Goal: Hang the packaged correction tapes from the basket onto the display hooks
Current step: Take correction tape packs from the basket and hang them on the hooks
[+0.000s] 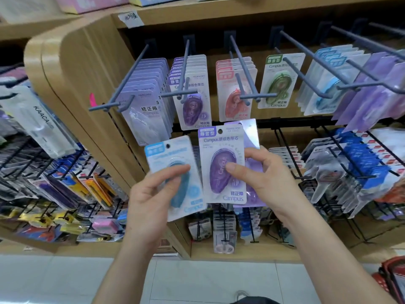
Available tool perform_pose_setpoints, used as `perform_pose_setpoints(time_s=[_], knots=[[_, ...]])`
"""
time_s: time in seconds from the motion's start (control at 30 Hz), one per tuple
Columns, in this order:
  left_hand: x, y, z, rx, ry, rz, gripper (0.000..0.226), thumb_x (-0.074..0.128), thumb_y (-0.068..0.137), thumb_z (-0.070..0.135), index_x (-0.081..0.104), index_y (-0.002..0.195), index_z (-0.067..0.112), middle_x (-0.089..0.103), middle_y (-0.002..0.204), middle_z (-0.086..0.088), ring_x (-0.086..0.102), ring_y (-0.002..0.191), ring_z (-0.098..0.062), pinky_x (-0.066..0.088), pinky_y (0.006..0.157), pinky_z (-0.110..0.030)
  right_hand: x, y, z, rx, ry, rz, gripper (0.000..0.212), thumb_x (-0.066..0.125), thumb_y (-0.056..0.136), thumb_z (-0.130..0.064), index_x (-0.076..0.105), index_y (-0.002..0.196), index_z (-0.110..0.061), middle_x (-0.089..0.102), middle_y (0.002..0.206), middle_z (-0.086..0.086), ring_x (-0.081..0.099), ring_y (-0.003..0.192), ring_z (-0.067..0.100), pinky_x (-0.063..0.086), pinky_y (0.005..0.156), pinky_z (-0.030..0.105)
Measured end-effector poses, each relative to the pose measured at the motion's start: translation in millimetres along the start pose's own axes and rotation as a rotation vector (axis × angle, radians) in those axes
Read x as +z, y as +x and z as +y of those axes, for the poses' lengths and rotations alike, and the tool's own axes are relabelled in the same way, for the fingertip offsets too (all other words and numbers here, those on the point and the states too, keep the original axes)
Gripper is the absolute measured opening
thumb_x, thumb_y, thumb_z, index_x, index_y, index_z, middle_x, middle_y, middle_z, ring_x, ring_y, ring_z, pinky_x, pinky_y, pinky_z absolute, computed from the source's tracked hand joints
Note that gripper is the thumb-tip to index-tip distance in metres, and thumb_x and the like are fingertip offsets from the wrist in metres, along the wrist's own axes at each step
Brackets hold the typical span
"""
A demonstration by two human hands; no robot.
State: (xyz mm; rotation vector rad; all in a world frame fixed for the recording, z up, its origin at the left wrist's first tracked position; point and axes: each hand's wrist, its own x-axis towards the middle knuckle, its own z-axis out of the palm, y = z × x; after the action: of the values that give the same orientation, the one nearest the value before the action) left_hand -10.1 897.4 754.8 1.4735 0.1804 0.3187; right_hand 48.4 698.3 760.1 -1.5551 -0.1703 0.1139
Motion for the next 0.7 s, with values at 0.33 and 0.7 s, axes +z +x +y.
perform_pose_setpoints(time_s=[0.33, 0.7], knots=[[8, -9, 5, -0.056, 0.241, -0.050, 0.008, 0.071, 0.068, 0.033, 0.077, 0.064, 0.036, 0.072, 0.098, 0.006, 0.066, 0.080, 0.008, 0.047, 0.065, -0.006, 23, 13, -19, -0.210, -0.037, -0.092, 0.019, 0.081, 0.070, -0.041, 0.078, 0.089, -0.039, 0.064, 0.119, -0.005, 0.064, 0.111, 0.010, 0.053, 0.097, 0.044], [2, -9, 9, 0.025, 0.203, 0.058, 0.013, 0.068, 0.083, 0.012, 0.072, 0.077, 0.023, 0.067, 0.097, 0.005, 0.065, 0.079, 0.011, 0.048, 0.062, -0.006, 41, 11, -27, -0.255, -0.044, -0.043, 0.018, 0.076, 0.070, -0.037, 0.075, 0.086, -0.029, 0.062, 0.108, -0.007, 0.061, 0.095, -0.007, 0.045, 0.078, 0.006]])
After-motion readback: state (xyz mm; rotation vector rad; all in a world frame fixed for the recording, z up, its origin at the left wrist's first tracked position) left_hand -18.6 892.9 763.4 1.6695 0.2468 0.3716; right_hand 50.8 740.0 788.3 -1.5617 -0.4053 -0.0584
